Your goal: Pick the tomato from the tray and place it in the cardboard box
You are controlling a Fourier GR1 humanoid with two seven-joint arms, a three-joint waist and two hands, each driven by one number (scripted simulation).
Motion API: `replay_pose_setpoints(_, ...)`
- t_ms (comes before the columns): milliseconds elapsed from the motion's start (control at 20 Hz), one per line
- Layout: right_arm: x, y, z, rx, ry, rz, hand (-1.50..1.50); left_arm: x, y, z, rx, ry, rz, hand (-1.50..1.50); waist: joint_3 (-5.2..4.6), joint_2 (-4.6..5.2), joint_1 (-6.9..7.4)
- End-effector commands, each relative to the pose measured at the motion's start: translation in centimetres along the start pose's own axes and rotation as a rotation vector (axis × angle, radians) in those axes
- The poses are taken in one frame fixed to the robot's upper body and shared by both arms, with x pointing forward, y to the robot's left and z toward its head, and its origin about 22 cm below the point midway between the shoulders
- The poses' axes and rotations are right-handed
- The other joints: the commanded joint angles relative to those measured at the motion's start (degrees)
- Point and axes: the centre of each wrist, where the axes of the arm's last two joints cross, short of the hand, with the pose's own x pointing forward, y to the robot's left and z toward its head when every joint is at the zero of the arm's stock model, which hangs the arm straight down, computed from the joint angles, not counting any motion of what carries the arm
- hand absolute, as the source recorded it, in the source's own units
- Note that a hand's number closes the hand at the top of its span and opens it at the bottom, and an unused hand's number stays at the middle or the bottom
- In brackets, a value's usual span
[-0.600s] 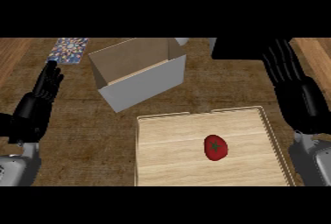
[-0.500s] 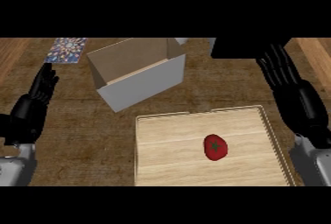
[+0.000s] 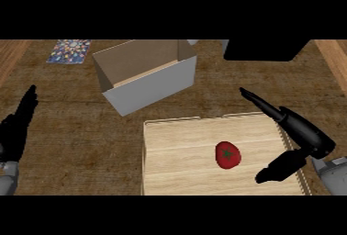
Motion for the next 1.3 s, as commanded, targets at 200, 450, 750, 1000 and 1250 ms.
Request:
replay_pose_setpoints(200, -8.7, 1.7, 2.0, 0.100, -0.169, -0.182, -1.50, -1.2, -0.7, -0.2, 0.008, 0.049, -0.055, 0.00, 0.33, 0.42, 0.09)
replay_pose_setpoints(450, -6.7, -3.0, 2.0, 0.156, -0.154, 0.186, -1.50, -1.7, 0.1, -0.5, 0.018, 0.050, -0.066, 0.00, 0.21, -0.03, -0.78)
replay_pose_setpoints(750, -3.1, -5.4, -2.0, 0.396, -0.005, 0.435, -1.50, -0.5, -0.1, -0.3, 0.012, 0.047, -0.061, 0.00, 0.18, -0.13, 0.05)
replay_pose_setpoints(1000, -0.8, -3.1, -3.7, 0.586, 0.081, 0.583, -1.50, -1.2, 0.0, -0.3, 0.020, 0.063, -0.049, 0.00, 0.14, -0.35, -0.86)
replay_pose_setpoints(1250, 0.9, -0.6, -7.4, 0.675, 0.149, 0.600, -1.50, -1.0, -0.9, -0.2, 0.018, 0.057, -0.058, 0.00, 0.17, -0.17, -0.80)
